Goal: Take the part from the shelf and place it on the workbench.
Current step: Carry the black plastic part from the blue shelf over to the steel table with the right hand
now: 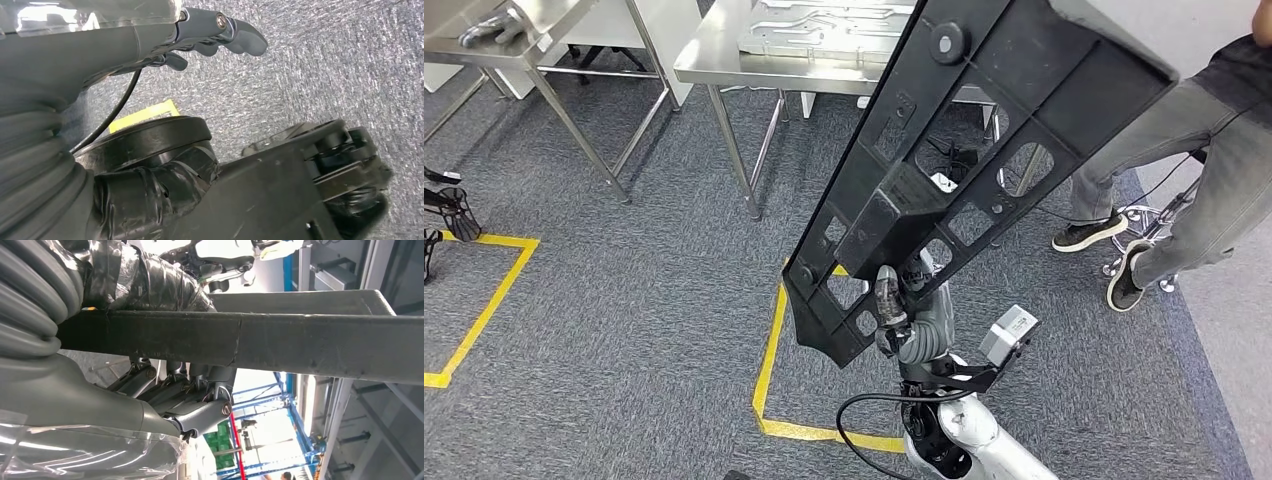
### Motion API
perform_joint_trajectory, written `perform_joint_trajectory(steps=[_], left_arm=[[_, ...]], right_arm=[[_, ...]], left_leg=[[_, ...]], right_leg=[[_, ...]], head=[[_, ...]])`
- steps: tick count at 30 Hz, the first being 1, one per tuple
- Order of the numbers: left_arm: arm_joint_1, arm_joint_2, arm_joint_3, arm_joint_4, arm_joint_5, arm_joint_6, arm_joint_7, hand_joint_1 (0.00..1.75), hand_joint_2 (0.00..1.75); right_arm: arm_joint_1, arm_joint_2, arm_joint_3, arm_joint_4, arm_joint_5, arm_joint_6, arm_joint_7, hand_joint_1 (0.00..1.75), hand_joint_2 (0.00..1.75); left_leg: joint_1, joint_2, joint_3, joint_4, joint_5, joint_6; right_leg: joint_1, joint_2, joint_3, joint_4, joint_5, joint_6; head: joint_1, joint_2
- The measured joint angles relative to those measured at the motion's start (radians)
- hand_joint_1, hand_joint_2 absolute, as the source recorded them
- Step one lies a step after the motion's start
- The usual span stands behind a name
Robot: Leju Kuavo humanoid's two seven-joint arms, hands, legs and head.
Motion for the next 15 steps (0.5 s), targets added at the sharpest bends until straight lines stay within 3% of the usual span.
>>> perform_joint_trajectory(steps=[1,2,4,5,9,11,13,14,15], left_arm=[[0.001,0.000,0.000,0.000,0.000,0.000,0.000,0.00,1.75],[0.000,0.000,0.000,0.000,0.001,0.000,0.000,0.00,1.75],[-0.001,0.000,0.000,0.000,0.001,-0.001,-0.002,0.00,1.75],[-0.002,0.000,0.000,0.000,0.002,-0.001,-0.002,0.00,1.75],[0.000,0.000,0.000,0.000,0.003,-0.002,-0.004,0.00,1.75],[-0.002,0.000,0.000,0.000,0.003,-0.002,-0.005,0.00,1.75],[-0.003,0.000,0.000,0.000,0.002,-0.002,-0.006,0.00,1.75],[-0.003,0.000,0.000,0.000,0.003,-0.003,-0.006,0.00,1.75],[-0.002,0.000,0.000,0.000,0.004,-0.003,-0.006,0.00,1.75]], right_arm=[[0.000,0.000,0.000,0.001,0.000,0.000,0.000,1.75,1.75],[0.000,0.000,0.000,0.002,0.000,0.000,0.000,1.75,1.75],[-0.001,0.000,0.000,0.003,0.000,0.000,0.000,1.75,1.75],[-0.001,0.000,0.000,0.003,0.000,0.000,0.000,1.75,1.75],[-0.002,0.000,0.000,0.003,-0.001,0.000,0.000,1.75,1.75],[-0.004,0.000,0.000,0.003,-0.001,-0.002,0.000,1.75,1.75],[-0.004,0.000,0.000,0.005,-0.001,-0.006,0.000,1.75,1.75],[-0.002,0.000,0.000,0.007,-0.001,-0.009,0.000,1.75,1.75],[0.000,-0.001,0.000,0.008,-0.002,-0.011,0.000,1.75,1.75]], left_leg=[[0.001,0.000,0.007,-0.032,0.034,0.000],[0.002,0.001,0.034,-0.100,0.078,0.003],[-0.001,0.002,0.087,-0.219,0.126,0.012],[-0.004,0.002,0.102,-0.250,0.130,0.017],[-0.005,0.000,0.118,-0.271,0.122,0.037],[-0.001,0.000,0.133,-0.283,0.120,0.049],[-0.002,0.001,0.140,-0.284,0.112,0.057],[-0.002,0.000,0.144,-0.283,0.107,0.059],[-0.002,0.000,0.149,-0.282,0.102,0.060]], right_leg=[[0.000,0.001,0.006,0.001,-0.005,0.002],[0.000,0.001,0.014,0.001,-0.011,0.004],[0.002,0.001,0.025,0.000,-0.020,0.012],[0.002,0.001,0.028,-0.001,-0.023,0.017],[0.003,0.001,0.030,-0.001,-0.034,0.040],[0.003,0.001,-0.003,0.067,-0.066,0.047],[0.002,0.001,-0.079,0.196,-0.112,0.048],[0.002,0.001,-0.116,0.249,-0.123,0.049],[0.001,0.001,-0.138,0.268,-0.113,0.049]], head=[[0.000,0.000],[0.000,0.000],[0.000,0.000],[0.001,0.000],[0.002,0.000],[0.006,0.000],[0.009,0.000],[0.009,0.000],[0.009,0.000]])
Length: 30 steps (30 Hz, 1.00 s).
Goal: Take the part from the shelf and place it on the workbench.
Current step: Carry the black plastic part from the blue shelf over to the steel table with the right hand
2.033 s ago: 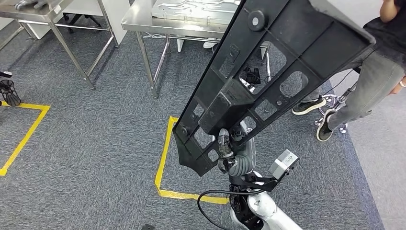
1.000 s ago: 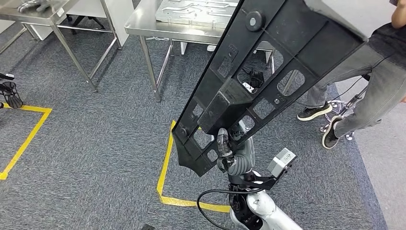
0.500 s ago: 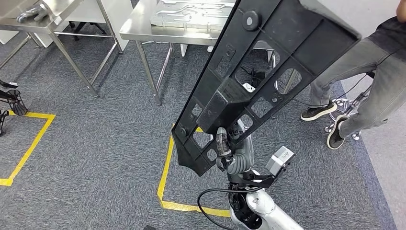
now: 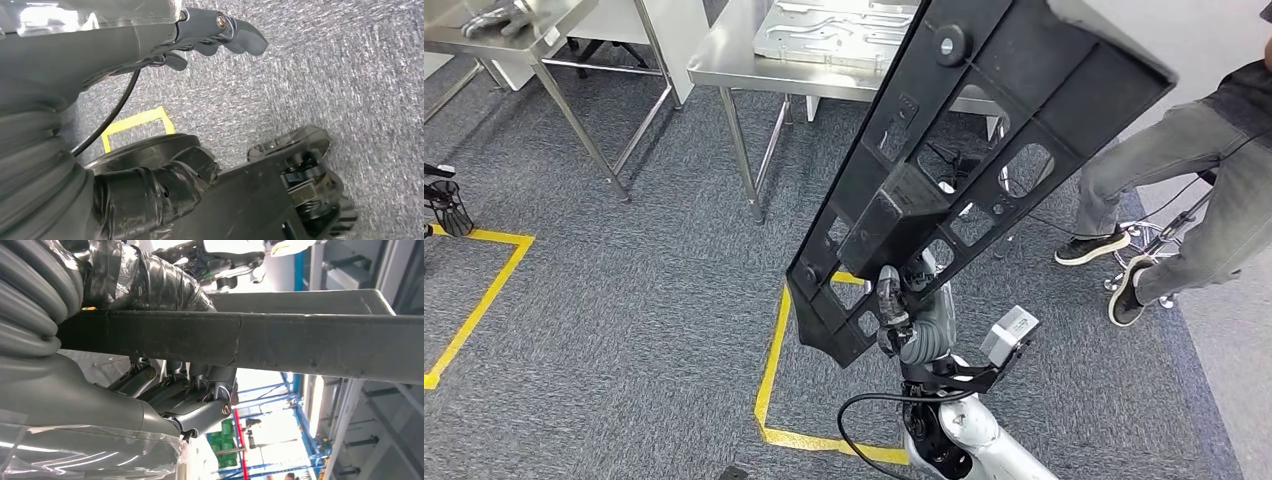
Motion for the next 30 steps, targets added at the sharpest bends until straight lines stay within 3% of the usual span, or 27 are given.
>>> perform_joint_trajectory(steps=[1,3,5,10,11,13,14,15,16,17,19,20,23,25,27,29,30], left_arm=[[0.001,0.000,0.000,0.000,0.001,0.000,0.000,0.00,1.75],[0.003,0.000,0.000,0.000,0.003,-0.001,-0.001,0.00,1.75],[0.001,-0.001,0.000,0.000,0.003,-0.001,-0.002,0.00,1.75],[-0.002,-0.001,0.000,0.000,0.002,-0.002,-0.004,0.00,1.75],[-0.003,-0.001,0.000,0.000,0.002,-0.002,-0.004,0.00,1.75],[-0.002,-0.001,0.000,0.000,0.002,-0.002,-0.005,0.00,1.75],[-0.001,-0.001,0.000,0.000,0.003,-0.002,-0.005,0.00,1.75],[0.001,-0.001,0.000,0.000,0.003,-0.002,-0.005,0.00,1.75],[0.002,0.000,0.000,0.000,0.003,-0.002,-0.005,0.00,1.75],[0.003,0.000,0.000,0.000,0.003,-0.002,-0.005,0.00,1.75],[0.002,0.000,0.000,0.000,0.004,-0.002,-0.005,0.00,1.75],[0.000,0.000,0.000,0.000,0.004,-0.002,-0.005,0.00,1.75],[0.000,0.001,0.000,0.000,0.005,-0.001,-0.005,0.00,1.75],[0.004,0.001,0.000,0.000,0.005,-0.001,-0.005,0.00,1.75],[0.002,0.000,0.000,0.000,0.006,0.000,-0.005,0.00,1.75],[-0.001,0.000,0.000,0.000,0.005,-0.001,-0.006,0.00,1.75],[-0.001,-0.001,-0.001,0.000,0.005,-0.001,-0.006,0.00,1.75]], right_arm=[[0.002,0.000,0.000,0.001,-0.001,-0.001,0.000,1.75,1.75],[0.002,0.000,0.000,0.002,-0.001,-0.002,0.000,1.75,1.75],[0.001,0.000,0.000,0.004,-0.001,-0.004,0.000,1.75,1.75],[0.001,0.001,-0.001,0.006,-0.001,-0.006,0.000,1.75,1.75],[0.001,0.001,-0.001,0.006,-0.001,-0.006,0.000,1.75,1.75],[0.001,0.001,-0.001,0.007,0.000,-0.009,0.000,1.75,1.75],[0.001,0.001,-0.001,0.007,0.001,-0.013,0.000,1.75,1.75],[0.002,0.001,-0.001,0.007,0.002,-0.016,-0.001,1.75,1.75],[0.003,0.001,-0.001,0.008,0.002,-0.019,-0.001,1.75,1.75],[0.004,0.001,-0.001,0.008,0.002,-0.022,-0.002,1.75,1.75],[0.003,0.001,-0.001,0.008,0.002,-0.023,-0.004,1.75,1.75],[0.003,0.001,-0.001,0.007,0.001,-0.024,-0.006,1.75,1.75],[0.004,0.003,-0.002,0.007,-0.004,-0.024,-0.010,1.75,1.75],[0.005,0.003,-0.002,0.007,-0.006,-0.023,-0.012,1.75,1.75],[0.002,0.003,-0.004,0.007,-0.007,-0.023,-0.014,1.75,1.75],[0.003,0.003,-0.006,0.007,-0.010,-0.023,-0.016,1.75,1.75],[0.005,0.003,-0.006,0.008,-0.011,-0.023,-0.016,1.75,1.75]], left_leg=[[0.000,-0.001,0.007,0.001,-0.006,-0.001],[0.001,-0.002,0.022,0.005,-0.021,-0.006],[-0.002,-0.005,0.029,0.010,-0.034,-0.018],[-0.003,-0.001,0.029,0.031,-0.061,-0.045],[-0.002,0.000,0.008,0.072,-0.078,-0.050],[0.000,0.001,-0.069,0.203,-0.121,-0.058],[0.001,0.001,-0.113,0.266,-0.135,-0.059],[0.001,0.001,-0.143,0.300,-0.130,-0.058],[0.000,0.001,-0.155,0.296,-0.106,-0.055],[-0.002,0.001,-0.147,0.251,-0.062,-0.048],[-0.010,0.000,-0.098,0.119,0.020,-0.027],[-0.015,0.000,-0.074,0.065,0.038,-0.017],[-0.023,0.001,-0.039,0.009,0.027,0.001],[-0.016,0.003,-0.012,-0.014,0.025,0.006],[-0.010,0.006,0.012,-0.028,0.019,0.011],[-0.009,0.010,0.026,-0.029,0.006,0.014],[-0.008,0.012,0.034,-0.028,-0.002,0.013]], right_leg=[[-0.001,0.000,-0.002,-0.016,0.029,0.000],[-0.002,0.000,0.040,-0.132,0.112,-0.003],[0.000,0.000,0.087,-0.232,0.145,-0.009],[0.000,0.005,0.110,-0.258,0.125,-0.038],[-0.001,0.005,0.117,-0.259,0.121,-0.044],[0.001,0.003,0.128,-0.260,0.110,-0.052],[0.003,0.003,0.133,-0.260,0.104,-0.054],[0.005,0.004,0.141,-0.260,0.098,-0.055],[0.007,0.005,0.150,-0.260,0.091,-0.055],[0.009,0.007,0.163,-0.260,0.083,-0.055],[0.013,0.009,0.185,-0.263,0.066,-0.053],[0.014,0.010,0.191,-0.266,0.059,-0.049],[0.010,0.012,0.207,-0.275,0.063,-0.031],[0.010,0.011,0.207,-0.254,0.062,-0.023],[0.008,0.009,0.162,-0.176,0.030,-0.015],[0.004,0.009,0.081,-0.058,-0.015,-0.006],[0.001,0.009,0.046,-0.021,-0.023,-0.002]], head=[[0.000,0.000],[0.000,0.000],[0.001,0.000],[-0.004,0.000],[-0.006,0.000],[-0.010,0.000],[-0.010,0.000],[-0.010,0.000],[-0.010,0.000],[-0.010,0.000],[-0.008,0.000],[-0.007,0.000],[-0.005,0.000],[-0.004,0.000],[-0.002,0.000],[0.001,0.000],[0.001,0.000]])
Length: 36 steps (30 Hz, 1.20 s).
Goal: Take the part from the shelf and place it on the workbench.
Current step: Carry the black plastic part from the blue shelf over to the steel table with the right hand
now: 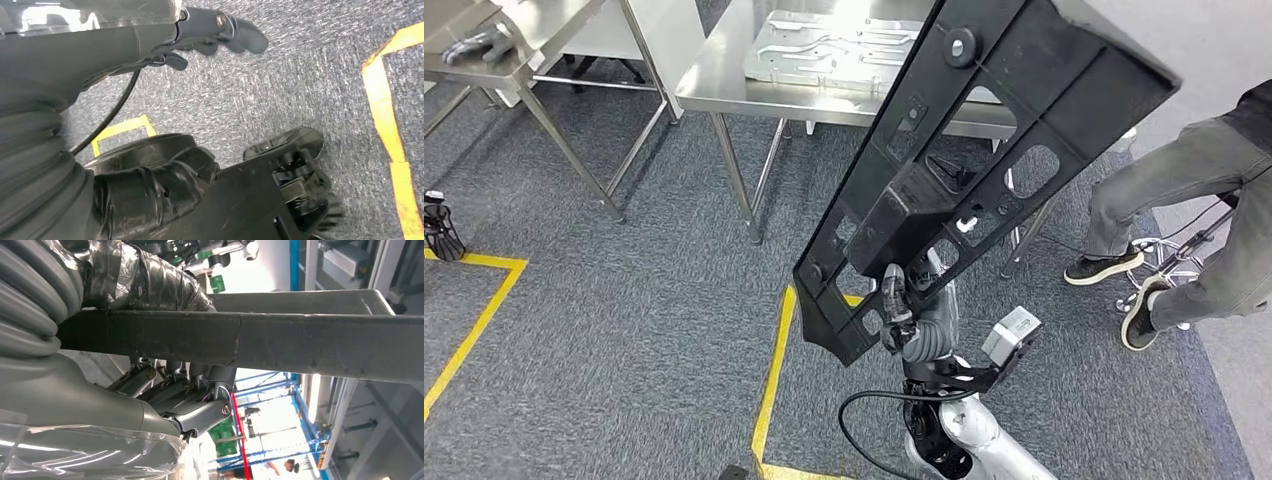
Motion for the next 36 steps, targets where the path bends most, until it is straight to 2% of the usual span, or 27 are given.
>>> perform_joint_trajectory(steps=[1,2,4,5,6,7,8,10,12,14,15,16,17,18,19,20,21,22,24,26,28,30,31,32,34,35,36], left_arm=[[0.002,0.000,0.000,0.000,0.000,0.000,0.000,0.00,1.75],[0.003,0.000,0.000,0.000,0.000,0.000,0.000,0.00,1.75],[0.006,-0.001,0.000,0.000,0.000,0.000,0.000,0.00,1.75],[0.004,-0.001,0.000,0.000,0.000,0.000,0.000,0.00,1.75],[0.002,-0.001,0.000,0.000,0.000,0.000,0.001,0.00,1.75],[0.002,-0.001,0.000,0.000,0.000,0.000,0.001,0.00,1.75],[0.001,-0.001,0.000,0.000,0.000,0.000,0.002,0.00,1.75],[0.001,0.000,0.000,0.000,0.000,0.000,0.003,0.00,1.75],[-0.001,0.000,0.000,0.000,0.000,0.000,0.003,0.00,1.75],[-0.002,-0.001,-0.001,0.000,0.000,0.000,0.003,0.00,1.75],[-0.001,-0.001,-0.001,0.000,0.000,0.000,0.004,0.00,1.75],[0.001,-0.001,-0.001,0.000,0.000,0.000,0.004,0.00,1.75],[0.003,0.000,-0.001,0.000,0.000,0.000,0.004,0.00,1.75],[0.004,0.000,-0.001,0.000,0.000,0.000,0.005,0.00,1.75],[0.005,0.000,-0.001,0.000,0.000,0.000,0.005,0.00,1.75],[0.005,0.001,-0.001,0.000,0.000,0.000,0.005,0.00,1.75],[0.004,0.002,-0.001,0.001,0.000,0.000,0.005,0.00,1.75],[0.004,0.002,-0.001,0.001,0.000,0.000,0.005,0.00,1.75],[0.004,0.002,-0.002,0.001,0.001,0.000,0.006,0.00,1.75],[0.005,0.001,-0.002,0.001,0.001,0.001,0.006,0.00,1.75],[0.001,0.000,-0.002,0.001,0.001,0.001,0.006,0.00,1.75],[-0.001,0.000,-0.002,0.001,0.001,0.001,0.006,0.00,1.75],[0.000,0.000,-0.002,0.001,0.001,0.001,0.006,0.00,1.75],[0.001,0.000,-0.002,0.001,0.002,0.001,0.006,0.00,1.75],[0.003,-0.001,-0.002,0.001,0.002,0.001,0.006,0.00,1.75],[0.002,-0.002,-0.002,0.001,0.002,0.001,0.006,0.00,1.75],[0.001,-0.002,-0.003,0.001,0.002,0.001,0.006,0.00,1.75]], right_arm=[[0.002,0.000,0.000,0.000,-0.001,0.000,0.000,1.75,1.75],[0.003,0.000,-0.001,0.000,-0.002,0.000,0.000,1.75,1.75],[0.003,-0.001,-0.001,0.001,-0.003,0.000,0.000,1.75,1.75],[0.002,-0.001,-0.002,0.002,-0.004,0.000,0.000,1.75,1.75],[0.001,-0.001,-0.002,0.002,-0.005,0.000,0.000,1.75,1.75],[0.002,-0.002,-0.002,0.002,-0.006,0.001,0.000,1.75,1.75],[0.002,-0.002,-0.003,0.002,-0.007,0.001,0.000,1.75,1.75],[0.003,-0.001,-0.003,0.001,-0.008,0.001,-0.001,1.75,1.75],[0.000,0.000,-0.004,0.000,-0.009,0.001,-0.001,1.75,1.75],[-0.001,0.001,-0.004,0.000,-0.011,0.001,-0.001,1.75,1.75],[0.000,0.001,-0.004,0.000,-0.012,0.001,-0.001,1.75,1.75],[0.001,0.001,-0.004,0.000,-0.013,0.001,-0.001,1.75,1.75],[0.001,0.001,-0.004,0.000,-0.014,0.001,-0.001,1.75,1.75],[0.001,0.001,-0.004,0.000,-0.014,0.001,0.000,1.75,1.75],[0.000,0.001,-0.004,0.000,-0.015,0.001,0.000,1.75,1.75],[0.000,0.001,-0.004,0.000,-0.015,0.001,0.000,1.75,1.75],[-0.001,0.001,-0.004,0.001,-0.016,0.001,-0.001,1.75,1.75],[-0.001,0.001,-0.004,0.001,-0.017,0.000,0.000,1.75,1.75],[0.000,0.003,-0.004,0.001,-0.022,0.000,0.000,1.75,1.75],[0.000,0.004,-0.005,0.000,-0.024,0.000,0.000,1.75,1.75],[-0.003,0.004,-0.007,0.000,-0.025,0.000,0.000,1.75,1.75],[-0.002,0.003,-0.009,0.001,-0.025,0.000,0.000,1.75,1.75],[0.000,0.003,-0.009,0.003,-0.026,0.000,0.000,1.75,1.75],[0.001,0.003,-0.010,0.004,-0.026,-0.001,0.000,1.75,1.75],[0.002,0.003,-0.010,0.006,-0.026,-0.001,0.000,1.75,1.75],[0.001,0.003,-0.011,0.007,-0.026,-0.001,0.000,1.75,1.75],[0.001,0.004,-0.011,0.007,-0.026,-0.001,0.000,1.75,1.75]], left_leg=[[0.002,0.003,0.010,0.001,-0.009,-0.003],[0.005,0.007,0.022,0.003,-0.020,-0.007],[0.010,0.015,0.046,0.011,-0.046,-0.022],[0.010,0.019,0.052,0.017,-0.058,-0.031],[0.007,0.025,0.053,0.021,-0.069,-0.039],[0.004,0.030,0.055,0.024,-0.076,-0.045],[0.003,0.035,0.057,0.025,-0.081,-0.050],[0.006,0.034,0.059,0.045,-0.092,-0.058],[0.011,0.019,0.011,0.136,-0.115,-0.066],[0.012,0.009,-0.078,0.269,-0.158,-0.071],[0.012,0.007,-0.117,0.313,-0.174,-0.071],[0.012,0.006,-0.142,0.326,-0.174,-0.068],[0.011,0.005,-0.152,0.309,-0.155,-0.063],[0.008,-0.001,-0.148,0.258,-0.109,-0.053],[0.003,-0.016,-0.136,0.191,-0.048,-0.040],[-0.001,-0.034,-0.125,0.135,-0.004,-0.025],[-0.006,-0.050,-0.114,0.088,0.027,-0.011],[-0.010,-0.061,-0.109,0.066,0.039,-0.001],[-0.010,-0.057,-0.094,0.046,0.038,0.006],[-0.003,-0.045,-0.066,0.016,0.048,0.002],[0.001,-0.034,-0.041,-0.004,0.045,0.000],[0.001,-0.029,-0.028,-0.005,0.033,0.001],[0.002,-0.027,-0.022,-0.003,0.025,-0.001],[0.003,-0.026,-0.015,0.000,0.017,-0.004],[0.007,-0.025,-0.003,0.013,-0.004,-0.012],[0.006,-0.026,-0.002,0.025,-0.016,-0.018],[0.005,-0.027,-0.003,0.034,-0.025,-0.025]], right_leg=[[-0.004,-0.001,-0.020,0.004,0.013,0.005],[-0.008,-0.005,-0.020,-0.029,0.049,0.011],[-0.013,-0.030,0.005,-0.147,0.143,0.022],[-0.012,-0.045,0.014,-0.194,0.168,0.019],[-0.009,-0.055,0.015,-0.218,0.182,0.010],[-0.006,-0.058,0.010,-0.220,0.177,-0.002],[-0.005,-0.050,0.010,-0.222,0.174,-0.016],[-0.007,-0.031,0.019,-0.221,0.171,-0.033],[-0.008,-0.018,0.035,-0.225,0.164,-0.044],[-0.007,-0.007,0.049,-0.228,0.154,-0.048],[-0.005,0.000,0.057,-0.229,0.147,-0.049],[-0.002,0.009,0.067,-0.229,0.140,-0.049],[0.001,0.018,0.078,-0.229,0.133,-0.049],[0.005,0.027,0.091,-0.230,0.125,-0.049],[0.007,0.034,0.101,-0.231,0.118,-0.049],[0.008,0.041,0.109,-0.232,0.112,-0.047],[0.006,0.048,0.113,-0.234,0.108,-0.044],[0.001,0.056,0.114,-0.236,0.104,-0.039],[-0.003,0.068,0.119,-0.244,0.099,-0.026],[0.002,0.050,0.119,-0.230,0.086,-0.016],[0.003,0.015,0.074,-0.143,0.046,-0.009],[-0.002,0.004,0.002,-0.029,0.011,0.000],[-0.004,0.003,-0.022,-0.004,0.017,0.004],[-0.007,0.001,-0.029,-0.012,0.042,0.008],[-0.013,-0.003,0.003,-0.116,0.125,0.015],[-0.013,-0.005,0.024,-0.171,0.151,0.016],[-0.013,-0.006,0.039,-0.208,0.164,0.012]], head=[[0.000,0.000],[0.001,0.000],[0.003,0.000],[0.006,0.000],[0.008,0.000],[0.010,0.000],[0.011,0.000],[0.008,0.000],[0.005,0.000],[0.002,0.000],[0.001,0.000],[0.002,0.000],[0.001,0.000],[0.001,0.000],[0.002,0.000],[0.004,0.000],[0.005,0.000],[0.004,0.000],[0.000,0.000],[0.002,0.000],[0.007,0.000],[0.009,0.000],[0.009,0.000],[0.009,0.000],[0.010,0.000],[0.011,0.000],[0.012,0.000]])
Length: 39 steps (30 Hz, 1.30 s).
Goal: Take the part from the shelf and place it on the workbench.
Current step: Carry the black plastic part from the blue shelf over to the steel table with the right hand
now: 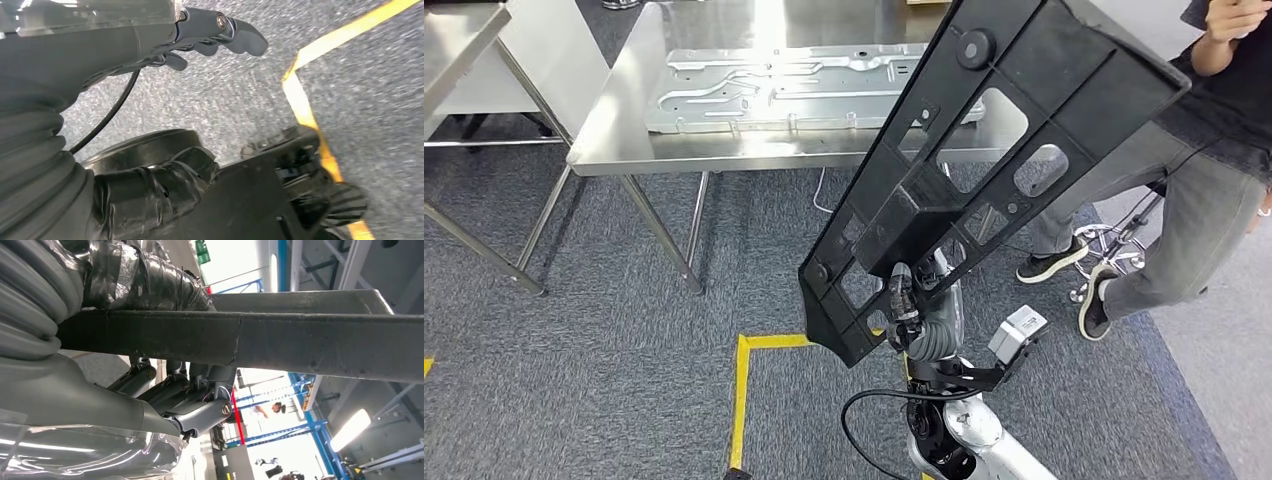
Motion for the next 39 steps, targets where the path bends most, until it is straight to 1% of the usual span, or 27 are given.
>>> perform_joint_trajectory(steps=[4,6,7,9,10,11,12,13,14,15,16,18,20,21,22,24,25,26,27,29,30,31,32,35,36,37,39], left_arm=[[-0.001,0.000,0.000,0.000,0.001,0.000,0.000,0.00,1.75],[-0.003,0.000,0.000,0.000,0.002,0.000,0.000,0.00,1.75],[-0.003,0.000,-0.001,0.000,0.002,0.000,0.000,0.00,1.75],[-0.003,0.000,-0.001,0.000,0.002,0.000,0.000,0.00,1.75],[-0.001,0.000,-0.001,0.000,0.002,0.000,0.000,0.00,1.75],[0.000,0.000,-0.001,0.000,0.002,0.000,0.000,0.00,1.75],[0.000,0.000,-0.001,0.000,0.002,0.000,0.000,0.00,1.75],[0.000,0.000,-0.001,0.000,0.002,0.000,0.000,0.00,1.75],[-0.001,0.000,-0.001,0.000,0.002,0.000,0.000,0.00,1.75],[-0.002,0.001,-0.001,0.000,0.003,0.000,0.000,0.00,1.75],[-0.003,0.001,-0.001,0.000,0.003,0.000,0.000,0.00,1.75],[-0.004,0.001,-0.002,0.000,0.004,0.000,0.000,0.00,1.75],[-0.001,0.001,-0.002,0.000,0.005,0.001,0.000,0.00,1.75],[-0.001,0.001,-0.002,0.000,0.006,0.001,0.000,0.00,1.75],[-0.002,0.001,-0.002,0.000,0.006,0.001,0.000,0.00,1.75],[-0.004,-0.001,-0.002,0.000,0.006,0.000,0.000,0.00,1.75],[-0.004,-0.001,-0.002,0.000,0.006,0.000,0.001,0.00,1.75],[-0.002,-0.002,-0.002,0.000,0.006,0.000,0.002,0.00,1.75],[-0.001,-0.002,-0.002,0.000,0.006,0.000,0.002,0.00,1.75],[0.002,-0.003,-0.002,0.000,0.006,0.000,0.003,0.00,1.75],[0.001,-0.004,-0.002,0.000,0.006,0.000,0.003,0.00,1.75],[-0.001,-0.004,-0.002,0.000,0.006,0.000,0.003,0.00,1.75],[-0.002,-0.004,-0.002,0.000,0.006,0.000,0.004,0.00,1.75],[-0.002,-0.004,-0.002,0.000,0.006,0.000,0.006,0.00,1.75],[-0.003,-0.004,-0.002,0.000,0.007,0.000,0.006,0.00,1.75],[-0.003,-0.004,-0.002,0.000,0.007,0.000,0.006,0.00,1.75],[-0.004,-0.004,-0.002,0.000,0.007,0.000,0.007,0.00,1.75]], right_arm=[[0.003,0.002,-0.001,0.001,-0.002,0.000,0.000,1.75,1.75],[0.002,0.003,-0.002,0.001,-0.002,0.000,0.000,1.75,1.75],[0.001,0.003,-0.002,0.001,-0.002,0.000,0.000,1.75,1.75],[0.001,0.003,-0.002,0.002,-0.002,0.000,0.000,1.75,1.75],[0.002,0.003,-0.002,0.002,-0.002,0.000,0.000,1.75,1.75],[0.002,0.003,-0.002,0.002,-0.002,0.000,0.000,1.75,1.75],[0.002,0.003,-0.002,0.002,-0.002,0.000,0.000,1.75,1.75],[0.002,0.003,-0.002,0.002,-0.002,0.000,0.000,1.75,1.75],[0.001,0.003,-0.002,0.002,-0.002,0.000,0.000,1.75,1.75],[0.001,0.003,-0.002,0.002,-0.002,0.000,0.000,1.75,1.75],[0.000,0.003,-0.002,0.002,-0.002,0.000,0.000,1.75,1.75],[0.000,0.003,-0.002,0.002,-0.002,0.000,0.000,1.75,1.75],[0.000,0.003,-0.002,0.002,-0.002,0.000,0.000,1.75,1.75],[-0.001,0.004,-0.002,0.001,-0.002,0.001,0.000,1.75,1.75],[-0.002,0.004,-0.002,0.001,-0.002,0.001,0.000,1.75,1.75],[-0.002,0.003,-0.003,0.002,-0.003,0.001,0.000,1.75,1.75],[0.000,0.003,-0.003,0.003,-0.003,0.001,0.000,1.75,1.75],[0.003,0.003,-0.003,0.004,-0.004,0.001,0.000,1.75,1.75],[0.004,0.003,-0.003,0.005,-0.005,0.001,0.000,1.75,1.75],[0.004,0.003,-0.003,0.007,-0.005,0.001,0.000,1.75,1.75],[0.003,0.003,-0.003,0.008,-0.005,0.001,0.000,1.75,1.75],[0.003,0.003,-0.003,0.008,-0.006,0.001,0.000,1.75,1.75],[0.003,0.003,-0.003,0.009,-0.007,0.001,0.000,1.75,1.75],[0.004,0.004,-0.004,0.010,-0.009,0.001,0.000,1.75,1.75],[0.004,0.004,-0.004,0.009,-0.009,0.001,0.000,1.75,1.75],[0.003,0.005,-0.004,0.009,-0.009,0.001,0.000,1.75,1.75],[0.002,0.005,-0.004,0.010,-0.010,0.001,0.000,1.75,1.75]], left_leg=[[-0.002,0.001,-0.005,0.016,-0.019,-0.018],[0.000,0.006,-0.027,0.068,-0.045,-0.027],[0.002,0.008,-0.058,0.125,-0.066,-0.031],[0.004,0.012,-0.139,0.257,-0.103,-0.037],[0.004,0.013,-0.170,0.295,-0.102,-0.037],[0.004,0.013,-0.184,0.296,-0.081,-0.034],[0.004,0.013,-0.177,0.257,-0.040,-0.030],[0.002,0.013,-0.156,0.191,0.009,-0.022],[-0.002,0.013,-0.132,0.129,0.044,-0.015],[-0.006,0.014,-0.110,0.076,0.067,-0.007],[-0.010,0.014,-0.097,0.046,0.071,-0.003],[-0.014,0.014,-0.088,0.029,0.059,0.001],[-0.006,0.015,-0.072,0.007,0.058,0.004],[-0.003,0.016,-0.060,-0.005,0.058,0.008],[0.000,0.017,-0.048,-0.015,0.057,0.012],[-0.002,0.017,-0.035,-0.018,0.049,0.019],[-0.002,0.017,-0.030,-0.016,0.043,0.020],[-0.002,0.017,-0.025,-0.013,0.036,0.019],[-0.002,0.016,-0.018,-0.010,0.028,0.018],[-0.002,0.014,-0.005,0.001,0.008,0.012],[-0.004,0.013,-0.003,0.010,-0.003,0.006],[-0.005,0.012,-0.003,0.015,-0.010,0.000],[-0.007,0.012,-0.005,0.018,-0.014,-0.005],[-0.008,0.013,-0.001,0.020,-0.024,-0.018],[-0.007,0.014,-0.006,0.037,-0.035,-0.023],[-0.005,0.015,-0.023,0.074,-0.052,-0.029],[0.000,0.016,-0.097,0.201,-0.094,-0.040]], right_leg=[[0.003,0.005,0.009,-0.016,-0.014,-0.027],[-0.001,0.004,0.019,-0.020,-0.019,-0.040],[-0.001,0.003,0.025,-0.022,-0.023,-0.044],[0.001,0.001,0.034,-0.022,-0.031,-0.049],[0.002,0.002,0.039,-0.022,-0.036,-0.050],[0.004,0.004,0.045,-0.022,-0.041,-0.050],[0.005,0.006,0.054,-0.022,-0.046,-0.050],[0.006,0.007,0.064,-0.023,-0.052,-0.049],[0.008,0.008,0.072,-0.025,-0.058,-0.047],[0.009,0.009,0.077,-0.026,-0.063,-0.044],[0.009,0.010,0.079,-0.028,-0.065,-0.040],[0.008,0.011,0.080,-0.035,-0.067,-0.029],[0.009,0.008,0.084,-0.036,-0.072,-0.019],[0.010,0.006,0.077,-0.017,-0.082,-0.015],[0.011,0.004,0.057,0.024,-0.101,-0.013],[0.011,0.003,-0.016,0.147,-0.145,-0.010],[0.011,0.003,-0.052,0.198,-0.155,-0.009],[0.010,0.002,-0.074,0.219,-0.145,-0.007],[0.010,0.002,-0.077,0.202,-0.114,-0.006],[0.007,0.000,-0.041,0.092,-0.032,-0.006],[0.007,0.000,-0.019,0.037,-0.008,-0.008],[0.008,0.001,-0.005,0.004,0.000,-0.012],[0.010,0.002,0.000,-0.006,-0.006,-0.017],[0.008,0.006,0.009,-0.015,-0.014,-0.035],[0.005,0.006,0.016,-0.019,-0.017,-0.040],[0.002,0.005,0.024,-0.023,-0.020,-0.046],[0.003,0.002,0.034,-0.025,-0.028,-0.051]], head=[[-0.004,0.000],[-0.008,0.000],[-0.009,0.000],[-0.011,0.000],[-0.011,0.000],[-0.012,0.000],[-0.012,0.000],[-0.012,0.000],[-0.010,0.000],[-0.009,0.000],[-0.010,0.000],[-0.013,0.000],[-0.013,0.000],[-0.011,0.000],[-0.010,0.000],[-0.008,0.000],[-0.008,0.000],[-0.007,0.000],[-0.007,0.000],[-0.007,0.000],[-0.006,0.000],[-0.007,0.000],[-0.007,0.000],[-0.009,0.000],[-0.012,0.000],[-0.015,0.000],[-0.020,0.000]])
